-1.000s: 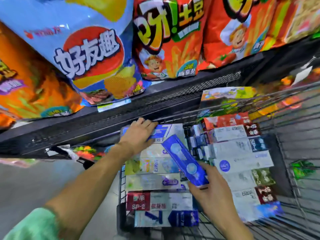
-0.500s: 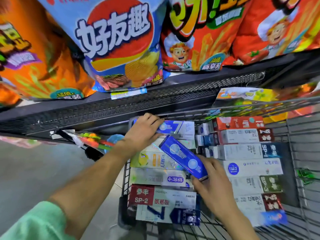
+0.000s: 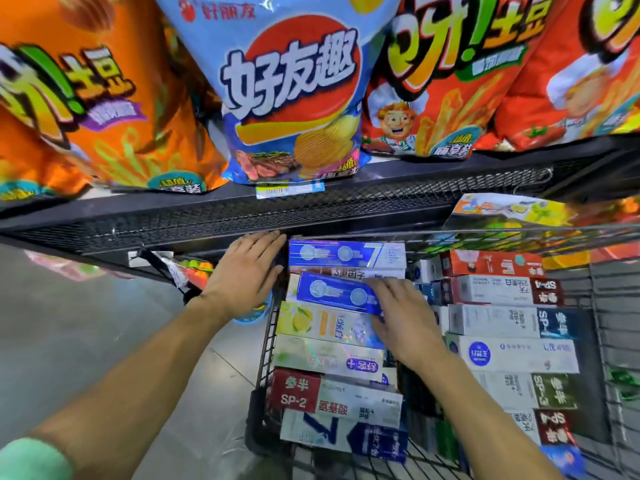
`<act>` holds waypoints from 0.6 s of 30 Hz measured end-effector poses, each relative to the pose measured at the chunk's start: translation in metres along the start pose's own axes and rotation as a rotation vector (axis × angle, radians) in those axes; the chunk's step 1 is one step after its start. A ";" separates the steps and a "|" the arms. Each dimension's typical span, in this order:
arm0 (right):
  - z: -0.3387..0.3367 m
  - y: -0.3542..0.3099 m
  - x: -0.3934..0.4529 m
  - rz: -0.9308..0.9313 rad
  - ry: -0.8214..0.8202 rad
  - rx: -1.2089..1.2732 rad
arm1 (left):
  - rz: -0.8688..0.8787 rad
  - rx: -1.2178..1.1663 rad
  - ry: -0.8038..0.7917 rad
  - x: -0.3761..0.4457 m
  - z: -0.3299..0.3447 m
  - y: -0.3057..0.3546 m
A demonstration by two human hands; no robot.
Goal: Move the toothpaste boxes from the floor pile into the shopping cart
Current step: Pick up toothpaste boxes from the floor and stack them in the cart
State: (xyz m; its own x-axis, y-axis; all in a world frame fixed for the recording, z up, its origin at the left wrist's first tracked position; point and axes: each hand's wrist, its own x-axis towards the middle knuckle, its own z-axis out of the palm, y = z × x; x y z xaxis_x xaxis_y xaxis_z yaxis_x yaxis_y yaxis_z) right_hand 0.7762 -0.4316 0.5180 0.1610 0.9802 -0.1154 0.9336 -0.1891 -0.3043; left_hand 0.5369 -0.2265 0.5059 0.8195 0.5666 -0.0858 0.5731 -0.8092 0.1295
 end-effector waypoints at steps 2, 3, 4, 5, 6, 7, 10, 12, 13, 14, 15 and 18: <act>0.006 -0.001 0.019 -0.011 -0.022 -0.058 | -0.007 -0.006 -0.041 -0.005 -0.001 -0.004; 0.009 -0.002 0.026 -0.017 -0.022 -0.094 | -0.007 -0.008 -0.063 -0.006 -0.002 -0.004; 0.012 -0.005 0.031 -0.018 -0.018 -0.135 | -0.006 -0.011 -0.082 -0.006 -0.001 -0.003; 0.014 -0.006 0.034 -0.015 -0.010 -0.176 | -0.005 -0.015 -0.098 -0.007 -0.001 -0.002; 0.016 -0.007 0.036 -0.010 0.002 -0.210 | 0.001 -0.017 -0.106 -0.007 0.000 0.000; 0.019 -0.009 0.036 -0.005 0.007 -0.233 | 0.009 -0.016 -0.112 -0.007 0.002 0.002; 0.025 -0.010 0.035 0.017 -0.021 -0.249 | 0.010 0.006 -0.139 -0.008 0.005 0.008; 0.024 -0.015 0.034 0.047 -0.058 -0.257 | -0.001 0.006 -0.162 -0.011 0.003 0.009; 0.021 -0.018 0.034 0.063 -0.064 -0.253 | -0.007 0.004 -0.175 -0.012 0.002 0.009; 0.017 -0.022 0.034 0.077 -0.063 -0.240 | -0.010 0.001 -0.187 -0.013 0.000 0.010; 0.011 -0.027 0.033 0.091 -0.062 -0.223 | -0.010 0.003 -0.198 -0.015 -0.004 0.010; -0.011 -0.046 0.026 0.117 -0.042 -0.180 | 0.005 0.032 -0.193 -0.025 -0.020 0.010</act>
State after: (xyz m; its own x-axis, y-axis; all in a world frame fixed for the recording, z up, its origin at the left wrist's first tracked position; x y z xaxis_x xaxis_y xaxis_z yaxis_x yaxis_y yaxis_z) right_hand 0.7409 -0.3964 0.5394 0.2615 0.9482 -0.1804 0.9521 -0.2840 -0.1130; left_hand 0.5225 -0.2454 0.5294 0.8059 0.5249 -0.2736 0.5665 -0.8181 0.0992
